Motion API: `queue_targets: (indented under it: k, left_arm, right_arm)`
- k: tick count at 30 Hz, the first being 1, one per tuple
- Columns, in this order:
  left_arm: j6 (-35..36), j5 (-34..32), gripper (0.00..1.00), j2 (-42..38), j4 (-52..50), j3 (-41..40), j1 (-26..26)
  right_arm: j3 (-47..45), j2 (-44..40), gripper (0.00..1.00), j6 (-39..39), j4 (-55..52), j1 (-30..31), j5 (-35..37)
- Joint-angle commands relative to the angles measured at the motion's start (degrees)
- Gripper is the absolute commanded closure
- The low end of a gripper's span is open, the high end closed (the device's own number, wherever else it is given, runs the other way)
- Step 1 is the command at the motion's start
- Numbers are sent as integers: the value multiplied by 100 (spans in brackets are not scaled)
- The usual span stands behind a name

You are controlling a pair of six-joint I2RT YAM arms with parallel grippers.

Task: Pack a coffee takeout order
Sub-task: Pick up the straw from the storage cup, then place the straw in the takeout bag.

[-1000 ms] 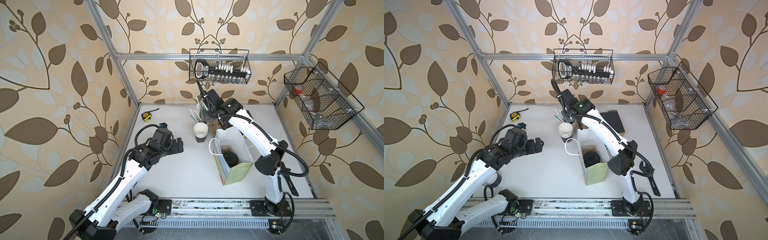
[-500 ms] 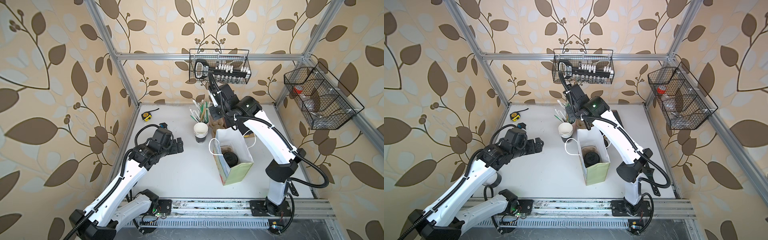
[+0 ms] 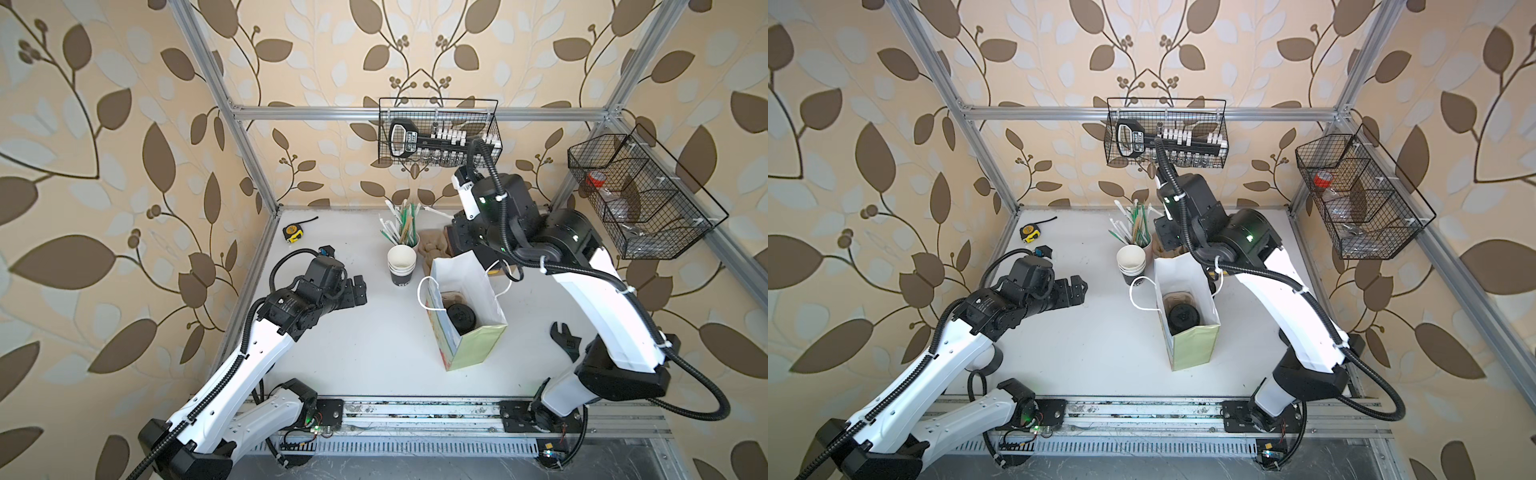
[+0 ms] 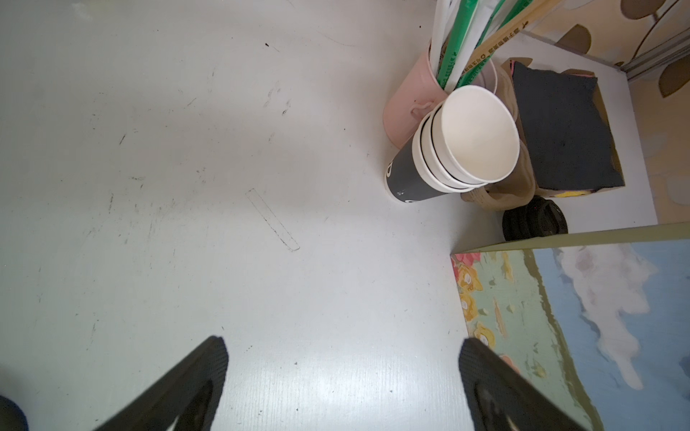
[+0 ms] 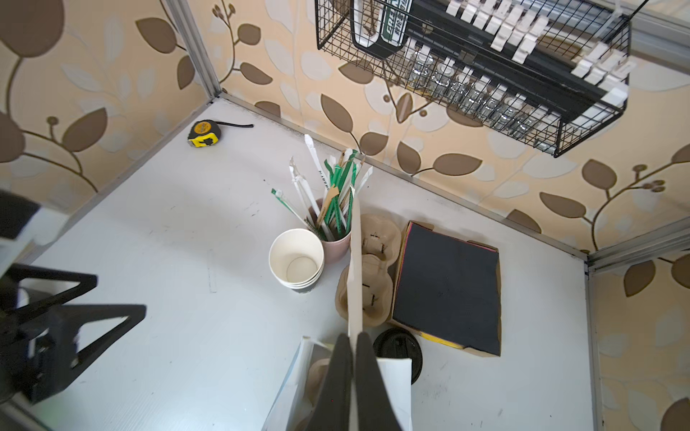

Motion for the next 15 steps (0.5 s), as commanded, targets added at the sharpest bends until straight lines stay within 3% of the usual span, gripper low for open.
queue_targets:
  k: [1, 9, 15]
  left_arm:
    - [73, -12, 1, -95, 45, -17, 70]
    - [59, 2, 1, -157, 54, -25, 69]
    - [60, -5, 1, -141, 36, -18, 69]
  right_arm:
    - [-388, -363, 100, 136, -13, 223, 201]
    - [-1591, -1829, 100, 590, 71, 752, 314]
    - [-2088, -2387, 100, 1000, -436, 831, 530]
